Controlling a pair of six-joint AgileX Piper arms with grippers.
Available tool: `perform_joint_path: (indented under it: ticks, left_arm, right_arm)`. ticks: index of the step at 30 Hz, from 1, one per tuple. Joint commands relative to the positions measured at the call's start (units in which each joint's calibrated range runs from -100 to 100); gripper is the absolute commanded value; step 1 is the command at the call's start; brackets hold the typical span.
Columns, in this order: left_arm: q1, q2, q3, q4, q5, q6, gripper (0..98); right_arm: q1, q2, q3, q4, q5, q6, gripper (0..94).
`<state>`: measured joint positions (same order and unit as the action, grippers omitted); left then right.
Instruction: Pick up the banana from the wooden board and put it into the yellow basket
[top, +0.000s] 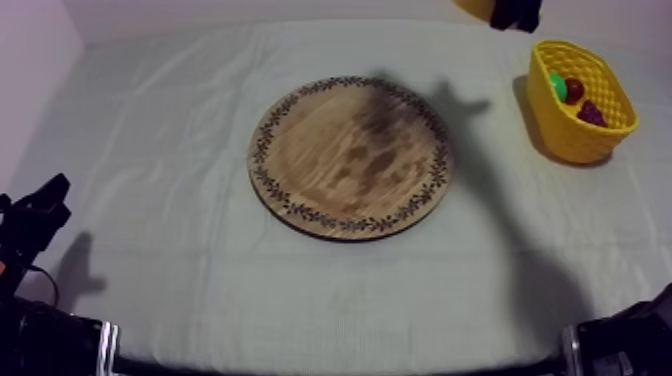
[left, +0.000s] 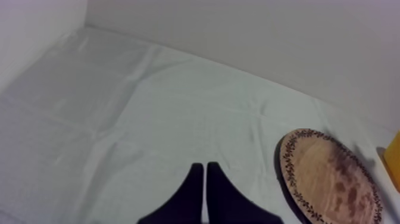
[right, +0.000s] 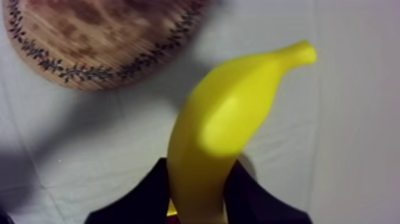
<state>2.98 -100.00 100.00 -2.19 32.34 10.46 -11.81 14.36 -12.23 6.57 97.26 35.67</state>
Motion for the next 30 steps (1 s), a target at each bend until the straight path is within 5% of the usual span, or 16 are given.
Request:
perform_joint_path:
  ticks: [1,19,25,30]
  left_arm:
    - [0.02,0.00,0.00,0.02,0.00,0.02,0.1]
    - [0.02,0.00,0.00,0.02,0.00,0.02,0.1]
    - [0.02,0.00,0.00,0.02,0.00,0.02,0.1]
    - [0.02,0.00,0.00,0.02,0.00,0.02,0.1]
  right_arm:
    - [5.01,1.10,-6.00,-0.53,-0.23,-0.94,17.9]
    - [18.49,6.24,-8.48,1.39,-0.85,-1.62,21.3]
    - [20.30,6.34,-7.05,1.25,-1.29,-1.16,41.2]
    - [21.30,6.27,-5.58,2.05,-1.71,-1.48,71.0]
